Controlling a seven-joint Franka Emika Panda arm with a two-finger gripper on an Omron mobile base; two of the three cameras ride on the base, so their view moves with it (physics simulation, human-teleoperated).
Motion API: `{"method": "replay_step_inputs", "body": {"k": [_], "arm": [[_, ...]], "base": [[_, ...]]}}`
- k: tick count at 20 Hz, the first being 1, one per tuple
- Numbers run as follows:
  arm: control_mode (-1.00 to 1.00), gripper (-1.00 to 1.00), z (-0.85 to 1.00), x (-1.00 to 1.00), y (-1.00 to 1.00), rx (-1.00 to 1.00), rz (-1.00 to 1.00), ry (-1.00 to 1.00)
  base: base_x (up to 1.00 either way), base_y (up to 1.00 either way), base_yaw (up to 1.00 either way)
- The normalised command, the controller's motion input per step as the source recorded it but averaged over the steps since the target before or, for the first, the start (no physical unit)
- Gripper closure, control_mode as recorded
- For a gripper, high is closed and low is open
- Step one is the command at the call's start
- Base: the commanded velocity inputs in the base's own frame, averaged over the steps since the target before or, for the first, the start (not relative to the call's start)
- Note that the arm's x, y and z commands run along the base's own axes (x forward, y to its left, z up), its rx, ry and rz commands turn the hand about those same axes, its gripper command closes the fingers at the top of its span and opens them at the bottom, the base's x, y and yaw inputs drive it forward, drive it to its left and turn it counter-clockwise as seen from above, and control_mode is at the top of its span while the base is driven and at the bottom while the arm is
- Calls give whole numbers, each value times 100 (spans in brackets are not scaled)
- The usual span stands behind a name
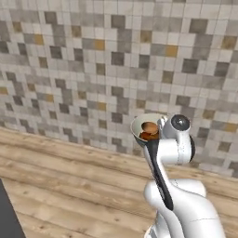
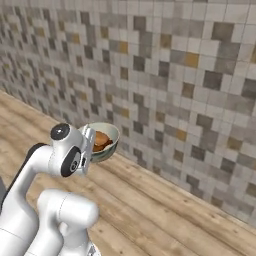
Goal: Pick the chicken drumstick and potato from their plates and place them in the bowl. Then put the bowl in the fridge.
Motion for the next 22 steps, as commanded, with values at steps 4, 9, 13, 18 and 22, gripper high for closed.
{"method": "replay_step_inputs", "body": {"k": [4,9,13,18,22], "arm": [[100,100,0,0,0,0,0,0],[100,100,0,0,0,0,0,0],[100,100,0,0,0,0,0,0],[100,100,0,0,0,0,0,0],[100,100,0,0,0,0,0,0]], "base": [[90,0,31],[81,0,44],[71,0,55],[71,0,54],[80,0,44]]}}
